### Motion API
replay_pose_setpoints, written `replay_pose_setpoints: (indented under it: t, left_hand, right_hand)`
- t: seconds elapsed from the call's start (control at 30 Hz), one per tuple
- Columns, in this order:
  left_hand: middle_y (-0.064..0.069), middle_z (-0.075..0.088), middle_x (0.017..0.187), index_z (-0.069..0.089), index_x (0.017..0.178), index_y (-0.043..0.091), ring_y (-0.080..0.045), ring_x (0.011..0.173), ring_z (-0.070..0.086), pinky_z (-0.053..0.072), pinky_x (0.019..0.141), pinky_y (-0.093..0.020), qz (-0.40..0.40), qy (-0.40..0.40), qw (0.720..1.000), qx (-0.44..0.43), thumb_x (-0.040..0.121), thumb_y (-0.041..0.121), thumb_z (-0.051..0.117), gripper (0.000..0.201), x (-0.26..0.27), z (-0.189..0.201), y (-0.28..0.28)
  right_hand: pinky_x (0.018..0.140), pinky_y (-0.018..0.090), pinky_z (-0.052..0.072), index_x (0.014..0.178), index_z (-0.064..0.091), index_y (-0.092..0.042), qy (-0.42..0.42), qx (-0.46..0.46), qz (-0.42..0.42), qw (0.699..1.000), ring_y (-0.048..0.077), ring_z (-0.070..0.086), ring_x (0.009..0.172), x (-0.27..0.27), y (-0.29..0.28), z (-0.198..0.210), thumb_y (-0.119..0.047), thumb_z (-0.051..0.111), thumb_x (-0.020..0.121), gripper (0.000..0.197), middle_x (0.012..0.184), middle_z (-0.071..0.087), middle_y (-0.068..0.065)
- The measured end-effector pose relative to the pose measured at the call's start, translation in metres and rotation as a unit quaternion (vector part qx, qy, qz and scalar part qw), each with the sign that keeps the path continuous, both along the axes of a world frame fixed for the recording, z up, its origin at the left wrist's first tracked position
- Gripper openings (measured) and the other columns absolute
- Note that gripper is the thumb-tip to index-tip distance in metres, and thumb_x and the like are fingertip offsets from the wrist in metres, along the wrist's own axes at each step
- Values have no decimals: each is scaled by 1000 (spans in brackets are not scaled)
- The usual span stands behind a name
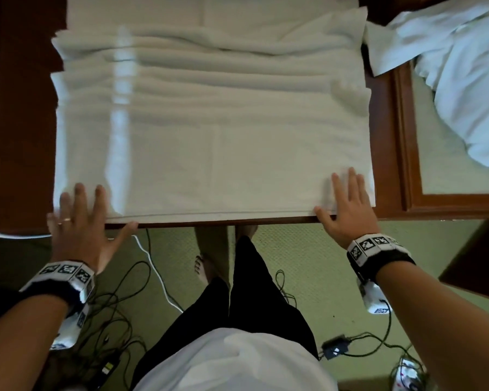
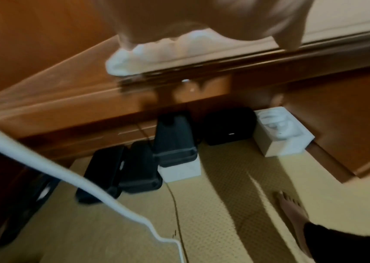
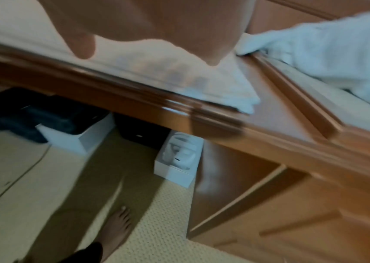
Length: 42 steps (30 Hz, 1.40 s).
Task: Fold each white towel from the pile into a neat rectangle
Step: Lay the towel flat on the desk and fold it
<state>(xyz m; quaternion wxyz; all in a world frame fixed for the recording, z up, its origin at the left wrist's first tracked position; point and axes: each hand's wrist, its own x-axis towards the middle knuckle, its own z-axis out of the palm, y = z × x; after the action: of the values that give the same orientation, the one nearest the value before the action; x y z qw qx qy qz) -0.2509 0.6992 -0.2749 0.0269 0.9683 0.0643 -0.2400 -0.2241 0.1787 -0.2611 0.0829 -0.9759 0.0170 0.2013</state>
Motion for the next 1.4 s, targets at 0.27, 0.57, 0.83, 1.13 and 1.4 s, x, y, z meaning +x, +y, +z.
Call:
replay_pose_setpoints:
  t: [0.27, 0.57, 0.83, 1.13, 1.4]
  left_hand:
    - [-7, -1, 168, 9, 160, 35, -48, 149, 10, 21, 112, -68, -153, -31, 988, 0, 73, 57, 77, 113, 18, -17, -29]
    - [-19, 53, 144, 67, 127, 7, -51, 128, 49, 38, 104, -66, -133, -75, 988, -21, 70, -9, 78, 61, -1, 25, -5]
    - [-15, 69, 120, 72, 112, 15, -30, 103, 66, 53, 82, -33, -54, 225, 973, 13, 95, 3, 43, 36, 40, 64, -5]
    - [-13, 57, 60, 56, 62, 7, -31, 62, 58, 36, 51, -27, 26, 69, 993, -98, 88, -12, 44, 35, 111, 100, 7]
    - [-14, 55, 68, 55, 59, 12, -34, 71, 54, 34, 64, -31, 3, 0, 999, -34, 88, -6, 51, 35, 209, 111, 9]
  right_hand:
    - [119, 58, 9, 154, -16, -35, 35, -68, 118, 990, 43, -18, 148, -12, 37, -22, -23, 66, 91, 104, 161, -28, 10]
    - [90, 46, 48, 108, 64, -6, -19, -132, 87, 987, 43, 57, 109, -7, 8, 24, 3, 54, 75, 36, 111, 61, 22]
    - [87, 36, 54, 116, 67, -13, 233, -197, 29, 952, 29, 67, 104, 16, 20, 61, -16, 51, 91, 29, 118, 68, 10]
    - [78, 38, 53, 99, 66, -12, 96, -158, -12, 983, 34, 65, 93, 88, 12, 106, -5, 48, 87, 22, 103, 67, 14]
    - [79, 41, 51, 88, 64, -12, 27, -125, -12, 992, 37, 61, 91, 192, 14, 116, 1, 46, 83, 22, 96, 64, 18]
